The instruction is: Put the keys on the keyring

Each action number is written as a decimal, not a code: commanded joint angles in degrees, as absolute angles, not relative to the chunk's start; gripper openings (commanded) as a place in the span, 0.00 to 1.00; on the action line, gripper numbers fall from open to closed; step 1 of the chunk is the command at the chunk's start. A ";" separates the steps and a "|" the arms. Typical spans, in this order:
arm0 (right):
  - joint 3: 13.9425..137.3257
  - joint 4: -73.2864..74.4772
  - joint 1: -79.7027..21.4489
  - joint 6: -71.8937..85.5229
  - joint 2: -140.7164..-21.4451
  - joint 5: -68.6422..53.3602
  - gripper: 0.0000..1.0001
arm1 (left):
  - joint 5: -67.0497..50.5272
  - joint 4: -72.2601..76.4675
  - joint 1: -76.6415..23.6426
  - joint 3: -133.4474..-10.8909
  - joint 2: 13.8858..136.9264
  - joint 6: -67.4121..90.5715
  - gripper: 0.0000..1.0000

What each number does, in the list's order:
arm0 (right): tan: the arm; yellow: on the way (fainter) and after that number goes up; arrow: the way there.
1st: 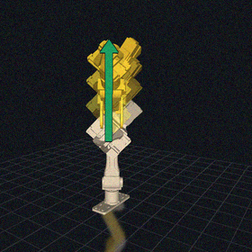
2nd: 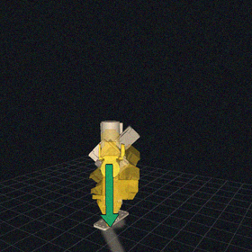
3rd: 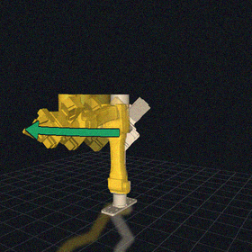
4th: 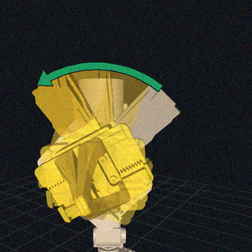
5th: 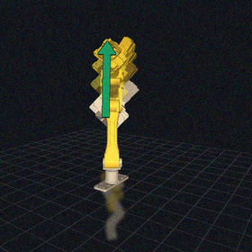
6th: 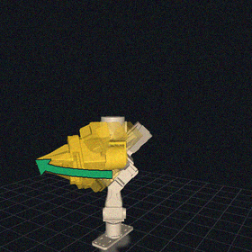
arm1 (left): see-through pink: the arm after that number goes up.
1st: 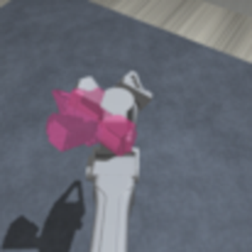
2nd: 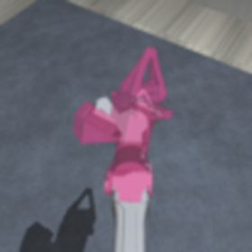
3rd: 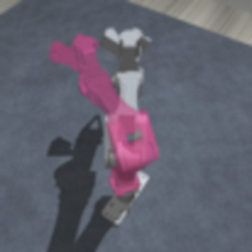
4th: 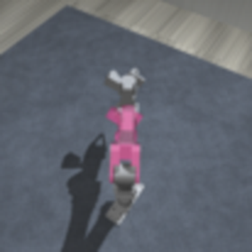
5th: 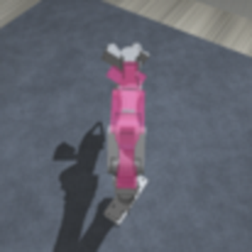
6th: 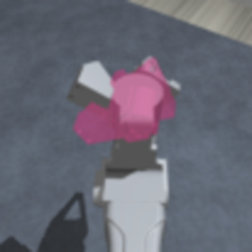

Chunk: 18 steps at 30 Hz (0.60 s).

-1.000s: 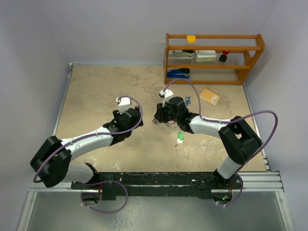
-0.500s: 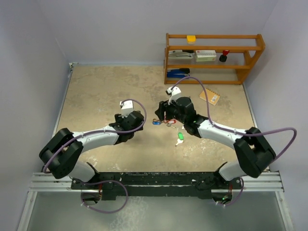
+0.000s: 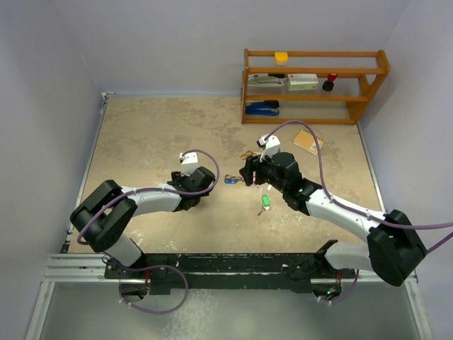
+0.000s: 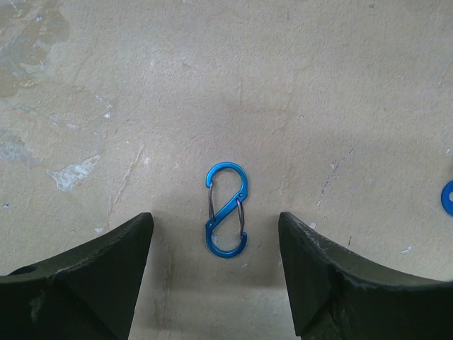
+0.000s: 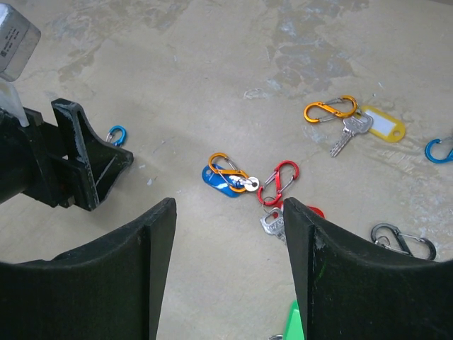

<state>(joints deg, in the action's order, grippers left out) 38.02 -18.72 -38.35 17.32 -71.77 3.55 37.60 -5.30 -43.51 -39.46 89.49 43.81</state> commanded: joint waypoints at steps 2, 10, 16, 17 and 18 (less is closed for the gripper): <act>37.26 -17.65 -38.64 16.79 -69.20 5.34 0.65 | 40.47 -4.54 -43.64 -40.97 90.85 42.94 0.67; 35.79 -16.26 -38.65 16.82 -67.45 5.66 0.65 | 39.83 -3.00 -43.72 -41.15 92.47 42.30 0.59; 33.62 -14.15 -38.66 16.70 -64.59 6.89 0.65 | 38.38 -1.79 -43.73 -40.74 92.90 42.10 0.48; 33.32 -13.90 -38.67 16.70 -64.22 7.08 0.65 | 38.26 -1.73 -43.76 -40.70 92.95 42.09 0.45; 33.05 -13.60 -38.66 16.70 -63.78 7.21 0.65 | 38.17 -1.67 -43.76 -40.61 92.96 42.08 0.41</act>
